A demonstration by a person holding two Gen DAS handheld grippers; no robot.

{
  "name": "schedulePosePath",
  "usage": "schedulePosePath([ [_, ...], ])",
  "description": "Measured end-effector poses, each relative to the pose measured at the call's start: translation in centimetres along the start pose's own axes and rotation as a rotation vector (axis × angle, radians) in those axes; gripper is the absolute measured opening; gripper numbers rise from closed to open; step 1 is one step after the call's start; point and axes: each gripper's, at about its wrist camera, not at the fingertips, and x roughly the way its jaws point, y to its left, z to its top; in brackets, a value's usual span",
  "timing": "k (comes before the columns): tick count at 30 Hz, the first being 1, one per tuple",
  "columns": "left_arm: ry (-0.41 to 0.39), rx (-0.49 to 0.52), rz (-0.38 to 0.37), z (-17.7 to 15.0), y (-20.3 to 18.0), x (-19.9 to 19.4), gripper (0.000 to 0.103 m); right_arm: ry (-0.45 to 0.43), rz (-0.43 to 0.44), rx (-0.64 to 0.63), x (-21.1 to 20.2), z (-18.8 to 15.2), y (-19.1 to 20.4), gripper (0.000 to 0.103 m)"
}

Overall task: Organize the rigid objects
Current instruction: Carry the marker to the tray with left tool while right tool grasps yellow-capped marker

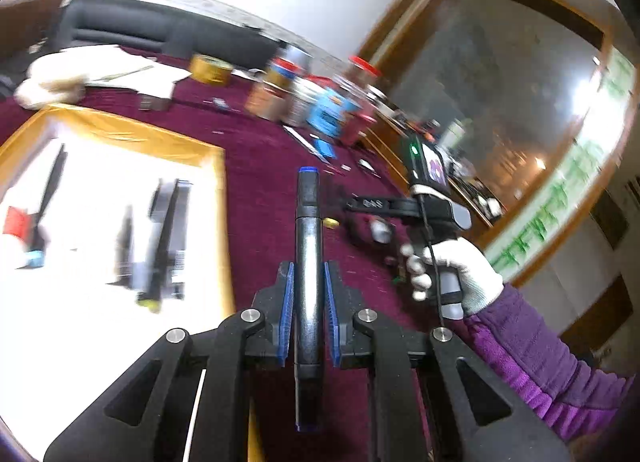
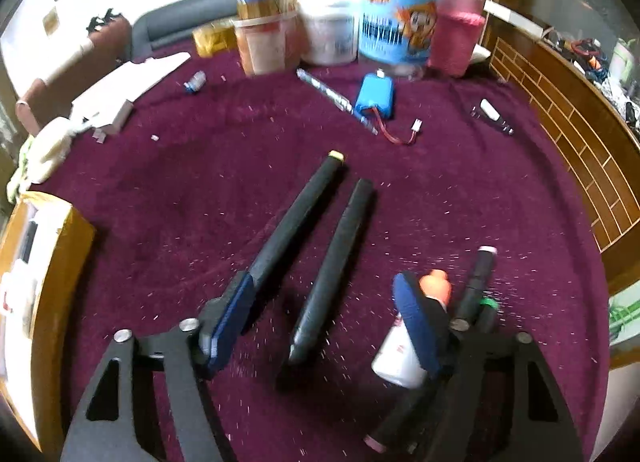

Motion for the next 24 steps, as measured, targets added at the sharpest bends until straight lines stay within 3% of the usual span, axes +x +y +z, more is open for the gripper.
schedulePosePath([
  [6, -0.045, -0.102, 0.087, -0.4, 4.8, -3.6, 0.012, 0.000, 0.036, 0.058, 0.8, 0.6, -0.8, 0.047],
  [11, -0.056, -0.202, 0.137, -1.8, 8.5, -5.4, 0.012, 0.006, 0.047, 0.083, 1.0, -0.8, -1.8, 0.039],
  [13, -0.054, -0.232, 0.148, -2.2, 9.5, -5.6, 0.012, 0.003, 0.032, 0.093, 1.0, -0.8, -2.0, 0.032],
  [15, -0.051, -0.254, 0.167, -2.5, 10.1, -5.8, 0.012, -0.003, 0.030, 0.103, 1.1, -0.6, -2.1, 0.014],
  [18, -0.052, -0.275, 0.187, -2.7, 10.6, -6.0, 0.012, -0.020, 0.050, 0.116, 1.0, -0.7, -2.5, 0.013],
  [24, -0.027, -0.295, 0.253, -3.1, 11.2, -6.4, 0.012, -0.085, 0.206, 0.164, -3.1, -2.7, -3.0, 0.013],
])
